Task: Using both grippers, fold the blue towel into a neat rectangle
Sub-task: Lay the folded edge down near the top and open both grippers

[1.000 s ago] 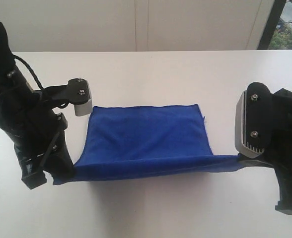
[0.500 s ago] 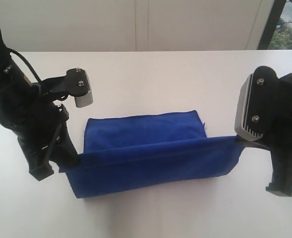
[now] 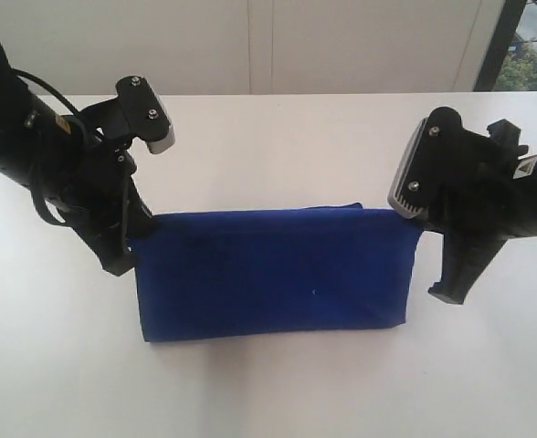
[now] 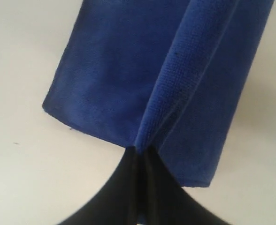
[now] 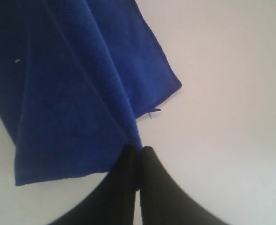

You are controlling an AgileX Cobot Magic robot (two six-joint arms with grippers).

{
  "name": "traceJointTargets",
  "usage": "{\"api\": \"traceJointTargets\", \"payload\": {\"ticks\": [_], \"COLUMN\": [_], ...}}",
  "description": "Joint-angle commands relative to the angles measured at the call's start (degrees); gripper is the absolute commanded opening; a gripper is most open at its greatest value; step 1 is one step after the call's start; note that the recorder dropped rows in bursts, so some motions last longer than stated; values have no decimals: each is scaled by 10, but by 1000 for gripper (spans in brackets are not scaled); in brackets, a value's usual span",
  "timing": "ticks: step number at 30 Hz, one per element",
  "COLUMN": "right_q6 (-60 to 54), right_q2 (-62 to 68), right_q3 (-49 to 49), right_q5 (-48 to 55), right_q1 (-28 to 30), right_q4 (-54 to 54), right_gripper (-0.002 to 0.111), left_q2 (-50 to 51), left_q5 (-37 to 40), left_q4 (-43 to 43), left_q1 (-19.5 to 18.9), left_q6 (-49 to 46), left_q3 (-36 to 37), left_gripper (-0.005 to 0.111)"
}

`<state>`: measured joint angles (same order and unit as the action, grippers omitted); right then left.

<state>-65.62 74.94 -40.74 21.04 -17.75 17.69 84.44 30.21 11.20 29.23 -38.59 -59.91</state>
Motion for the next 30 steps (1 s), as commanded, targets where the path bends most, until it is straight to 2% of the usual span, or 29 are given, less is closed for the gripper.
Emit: {"api": "traceJointTargets", "payload": {"ticks": [1,16,24,30], "right_q6": [3,3,3,3], "right_q2": [40,141,184,211], "right_q3": [-22,-87,-113,-119], "right_q5": [-40,-109,-126,-151], "right_q1": [0,0,0,0], "right_q4": [-4,-4,-4,-4], "right_gripper": [0,0,0,0], "left_q2": [13,63,89,110], "left_q5": [-26,-141,-181,-226], "left_q4": [-30,-36,-38,-40], "left_q1": [0,-1,-25,-26], "left_q6": [14,14,13,2], "left_q3": [4,4,3,3], "left_gripper": [0,0,0,0]}}
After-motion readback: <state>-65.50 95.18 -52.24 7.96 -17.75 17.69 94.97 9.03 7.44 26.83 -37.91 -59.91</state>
